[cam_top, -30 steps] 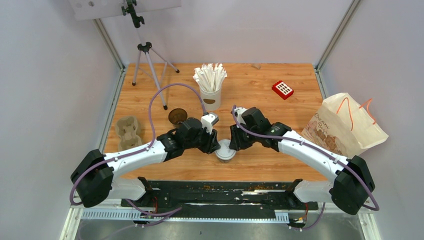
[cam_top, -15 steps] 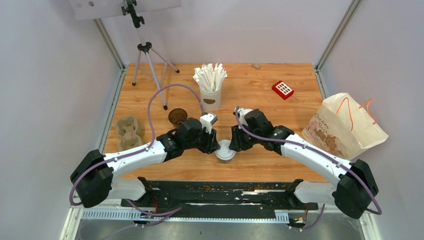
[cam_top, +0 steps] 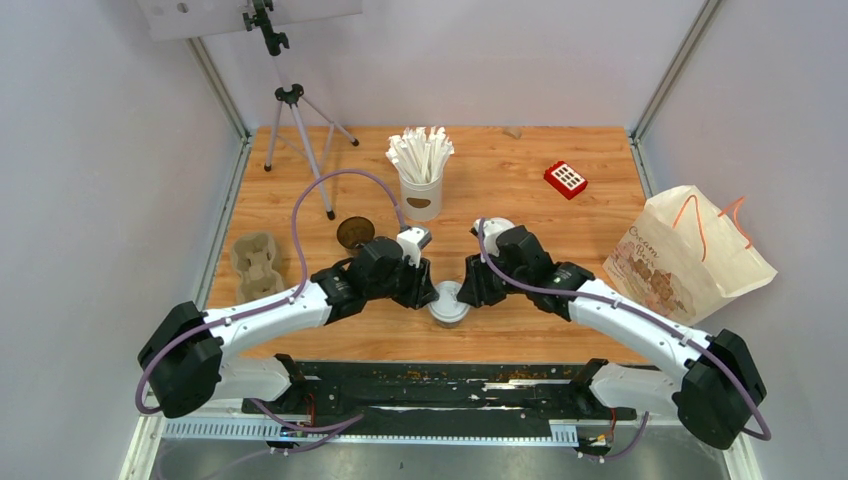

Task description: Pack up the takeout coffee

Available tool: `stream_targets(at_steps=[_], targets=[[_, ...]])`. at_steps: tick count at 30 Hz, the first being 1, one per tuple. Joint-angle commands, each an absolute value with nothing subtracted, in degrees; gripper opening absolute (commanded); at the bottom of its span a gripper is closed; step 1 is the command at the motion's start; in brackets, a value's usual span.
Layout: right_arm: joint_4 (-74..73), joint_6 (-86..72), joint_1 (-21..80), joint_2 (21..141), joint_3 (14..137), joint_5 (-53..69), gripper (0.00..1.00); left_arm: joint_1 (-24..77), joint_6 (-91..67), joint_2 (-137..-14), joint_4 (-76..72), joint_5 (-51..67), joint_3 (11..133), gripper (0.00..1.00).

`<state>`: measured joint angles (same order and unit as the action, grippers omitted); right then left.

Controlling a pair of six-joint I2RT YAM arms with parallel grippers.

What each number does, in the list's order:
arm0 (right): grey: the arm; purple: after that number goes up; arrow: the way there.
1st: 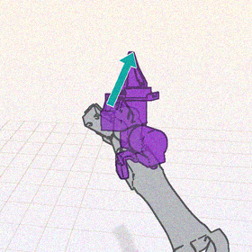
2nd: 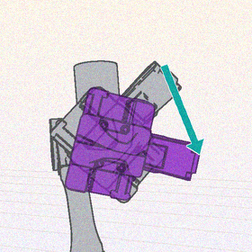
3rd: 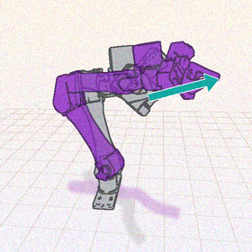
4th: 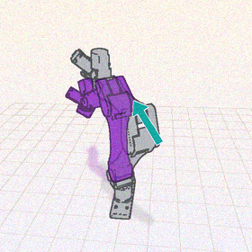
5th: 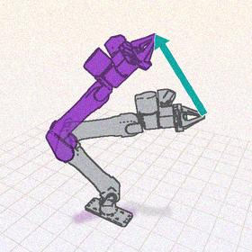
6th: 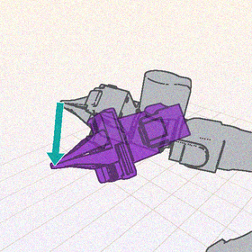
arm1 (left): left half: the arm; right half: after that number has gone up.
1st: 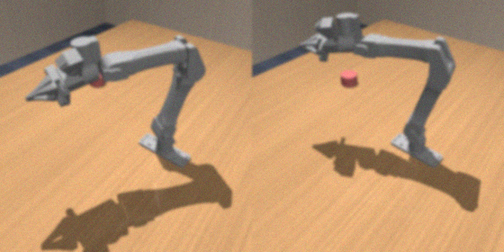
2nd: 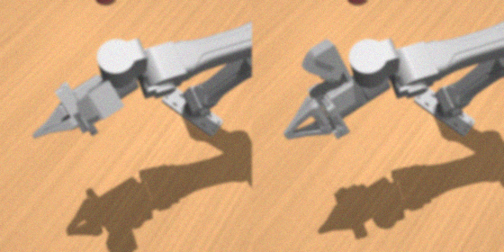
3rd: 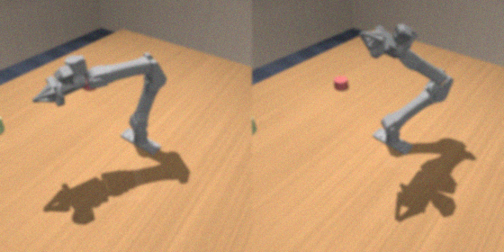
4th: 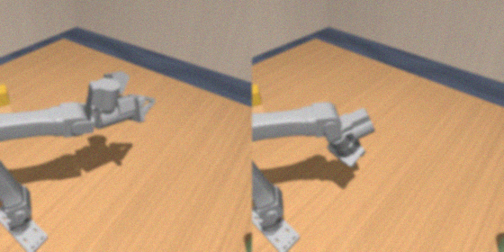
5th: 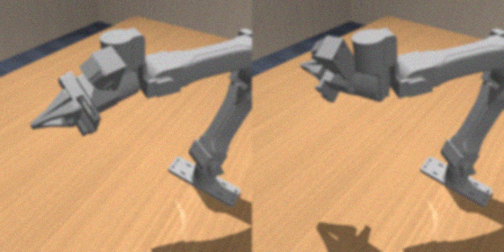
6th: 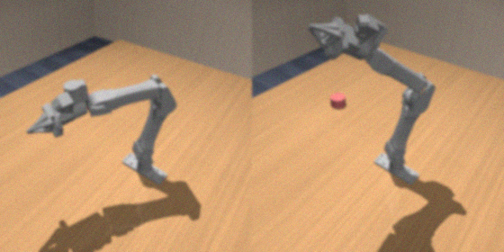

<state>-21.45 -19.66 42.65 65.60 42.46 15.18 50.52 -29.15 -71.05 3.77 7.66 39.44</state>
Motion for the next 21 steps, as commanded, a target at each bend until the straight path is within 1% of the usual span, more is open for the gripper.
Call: stream_targets(at_steps=[1, 9, 13, 21], targets=[[-24.77, -19.14, 42.81, 65.0, 40.66, 15.37, 0.31, 50.54, -27.92, -71.88, 11.61, 5.83, 40.29, 0.4], [-22.44, -18.65, 42.88, 62.52, 36.39, 15.35, 0.32, 50.55, -27.91, -71.28, 14.93, 4.97, 39.98, 0.4], [-21.67, -17.84, 42.86, 64.29, 36.88, 15.49, 0.31, 50.54, -29.08, -69.73, 15.04, 2.9, 38.55, 0.4], [-19.62, -19.4, 42.88, 66.0, 33.92, 15.92, 0.3, 50.57, -29.84, -67.96, 15.02, 2.68, 36.8, 0.4]])
